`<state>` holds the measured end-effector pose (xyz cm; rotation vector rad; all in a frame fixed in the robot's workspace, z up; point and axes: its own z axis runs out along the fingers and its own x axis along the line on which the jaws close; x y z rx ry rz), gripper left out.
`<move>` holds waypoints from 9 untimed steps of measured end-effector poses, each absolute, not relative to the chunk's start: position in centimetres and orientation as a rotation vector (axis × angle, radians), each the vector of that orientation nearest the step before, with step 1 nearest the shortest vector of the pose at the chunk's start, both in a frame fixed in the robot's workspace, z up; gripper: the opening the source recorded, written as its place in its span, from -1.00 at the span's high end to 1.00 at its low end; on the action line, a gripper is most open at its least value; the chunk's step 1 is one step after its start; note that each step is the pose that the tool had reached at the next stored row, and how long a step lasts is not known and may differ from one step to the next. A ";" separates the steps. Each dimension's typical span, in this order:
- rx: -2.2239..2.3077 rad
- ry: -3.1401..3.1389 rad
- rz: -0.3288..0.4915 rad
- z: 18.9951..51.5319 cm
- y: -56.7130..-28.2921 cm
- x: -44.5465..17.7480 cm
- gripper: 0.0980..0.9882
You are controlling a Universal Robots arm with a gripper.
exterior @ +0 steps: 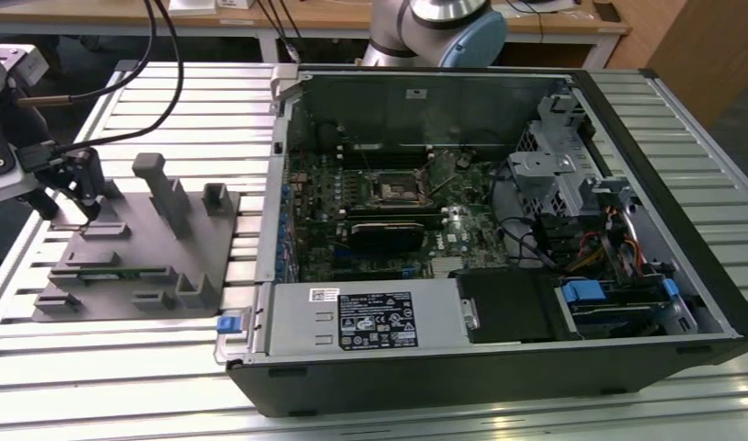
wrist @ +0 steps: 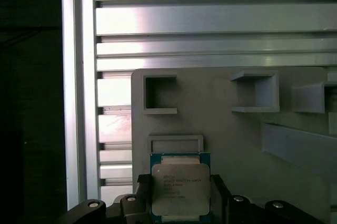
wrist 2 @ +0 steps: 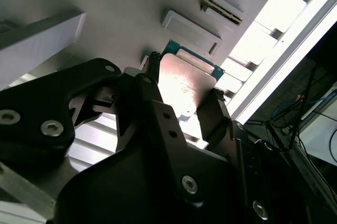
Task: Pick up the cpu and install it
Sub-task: 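Pick up the cpu and move it towards the insertion slot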
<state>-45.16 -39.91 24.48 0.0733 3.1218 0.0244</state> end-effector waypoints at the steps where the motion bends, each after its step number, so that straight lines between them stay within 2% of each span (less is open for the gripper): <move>1: 0.073 3.122 0.024 24.5 -39.9 -45.2 0.02; 9: 0.073 3.122 0.024 24.6 -39.9 -45.2 0.02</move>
